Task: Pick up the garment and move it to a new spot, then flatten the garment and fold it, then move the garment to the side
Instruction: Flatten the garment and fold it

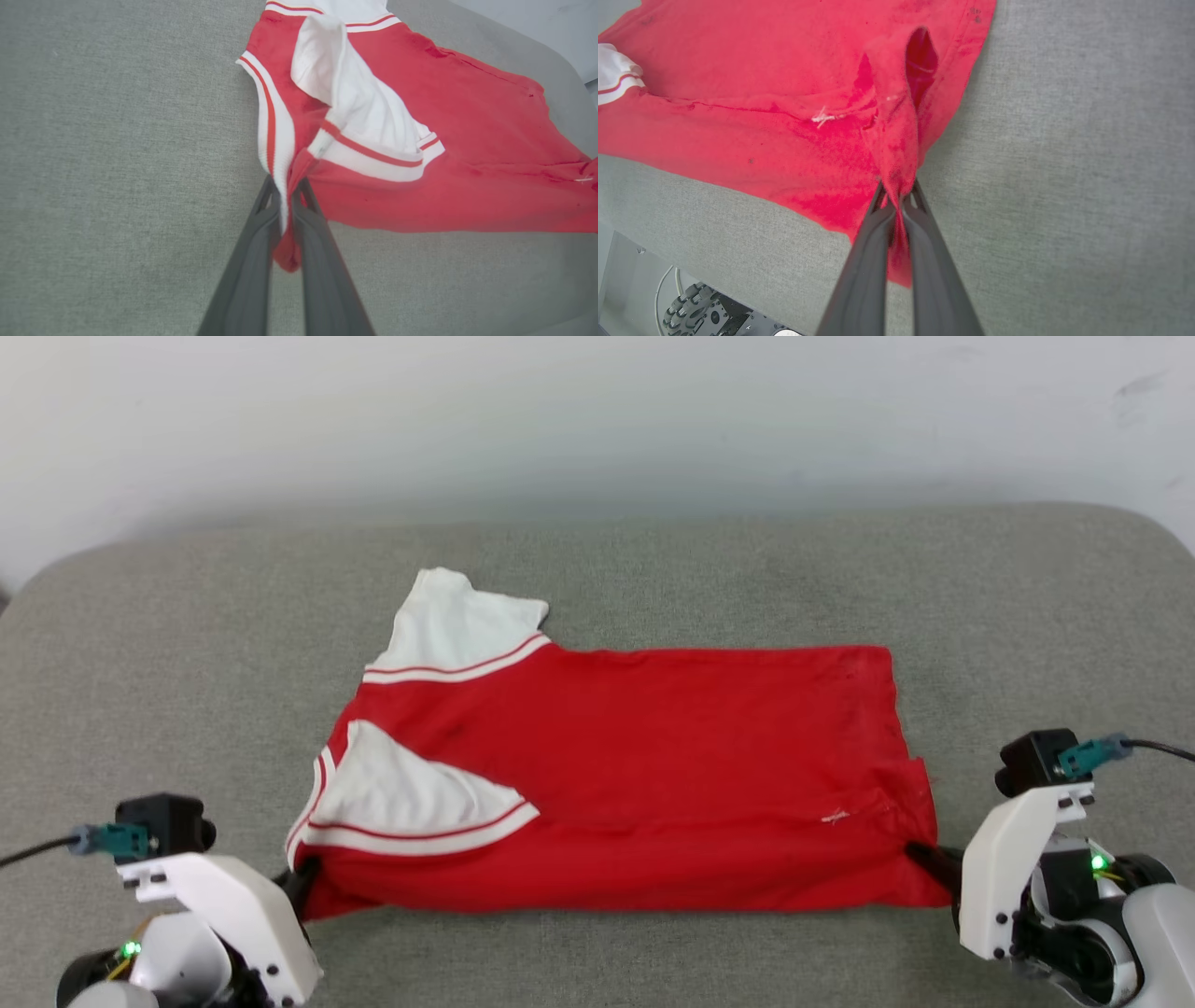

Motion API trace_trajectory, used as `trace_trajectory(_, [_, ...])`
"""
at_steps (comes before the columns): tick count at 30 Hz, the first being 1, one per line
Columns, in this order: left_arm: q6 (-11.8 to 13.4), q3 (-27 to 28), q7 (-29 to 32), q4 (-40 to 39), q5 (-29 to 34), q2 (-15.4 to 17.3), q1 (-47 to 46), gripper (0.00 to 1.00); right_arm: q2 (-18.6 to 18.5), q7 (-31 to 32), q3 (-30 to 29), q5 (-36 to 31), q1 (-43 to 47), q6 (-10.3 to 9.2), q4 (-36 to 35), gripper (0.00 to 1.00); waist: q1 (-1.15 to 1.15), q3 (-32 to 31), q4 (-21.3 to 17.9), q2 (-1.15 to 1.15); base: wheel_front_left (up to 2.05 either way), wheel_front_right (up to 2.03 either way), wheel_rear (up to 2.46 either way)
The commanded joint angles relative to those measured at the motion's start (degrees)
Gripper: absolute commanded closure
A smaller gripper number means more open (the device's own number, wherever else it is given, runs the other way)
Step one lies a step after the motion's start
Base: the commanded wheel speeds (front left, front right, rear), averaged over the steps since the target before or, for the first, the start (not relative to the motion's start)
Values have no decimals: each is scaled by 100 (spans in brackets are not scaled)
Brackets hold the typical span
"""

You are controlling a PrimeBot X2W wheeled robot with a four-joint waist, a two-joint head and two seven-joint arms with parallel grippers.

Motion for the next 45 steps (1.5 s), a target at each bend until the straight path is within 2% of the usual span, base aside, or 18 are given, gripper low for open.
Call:
trace_trajectory(1, [36, 15, 18, -48, -40, 17, 146, 100, -43, 16, -42, -18, 109, -2, -44, 100, 0, -106, -5, 0, 0, 0, 0])
trace_trajectory(5, [41, -42, 11, -26, -114, -63, 383, 100, 51, -20, -171, -104, 361, -2, -36, 100, 0, -116, 5, 0, 0, 0, 0])
trace_trajectory(6, [26, -61, -5, 23, -146, -119, 403, 100, 68, -51, -206, -132, 418, -2, -8, 62, 0, -104, 7, 0, 0, 0, 0])
trace_trajectory(7, [6, -100, 5, 85, -180, -176, 426, 58, 90, -111, -234, -171, 470, -2, 20, 0, 0, -87, 10, 0, 0, 0, 0])
trace_trajectory(8, [-7, -128, 4, 142, -195, -215, 422, 4, 114, -170, -251, -185, 519, -2, 56, 0, 0, -70, 9, 0, 0, 0, 0])
trace_trajectory(9, [-11, -132, -23, 205, -222, -258, 393, 0, 144, -208, -256, -164, 577, -2, 104, 0, 0, -54, 7, 0, 0, 0, 0])
trace_trajectory(12, [-67, -103, -132, 433, -229, -307, 305, 0, 136, -493, -239, -216, 650, -2, 95, 0, 0, -50, -26, 0, 0, 0, 0])
trace_trajectory(19, [-37, 35, -781, 364, 151, -272, 188, 0, 65, -1909, -219, -519, 829, -2, -393, 0, 0, -275, -167, 0, 0, 0, 0])
trace_trajectory(23, [109, 161, -1239, 219, 384, -354, 19, 0, 226, -2593, -419, -823, 906, -2, -670, 0, 0, -387, -268, 0, 0, 0, 0])
trace_trajectory(28, [210, 143, -1606, 175, 793, -347, -494, 0, 475, -3144, -690, -1185, 819, -1, -1081, 0, 0, -287, -410, 0, 0, 0, 0])
trace_trajectory(36, [132, 280, -1958, 553, 1051, -371, -1917, 0, 793, -3484, -891, -1511, 455, -2, -1908, 0, 0, 593, -772, 0, 0, 0, 0])
trace_trajectory(39, [30, 262, -1852, 823, 1090, -296, -2551, 0, 888, -3592, -926, -1515, 275, -2, -2111, 0, 0, 1049, -918, 0, 0, 0, 0])
trace_trajectory(45, [-318, 140, -1213, 1625, 1016, -17, -3729, 0, 982, -3774, -833, -1483, -57, -2, -2241, 0, 0, 1719, -1199, 0, 0, 0, 0])
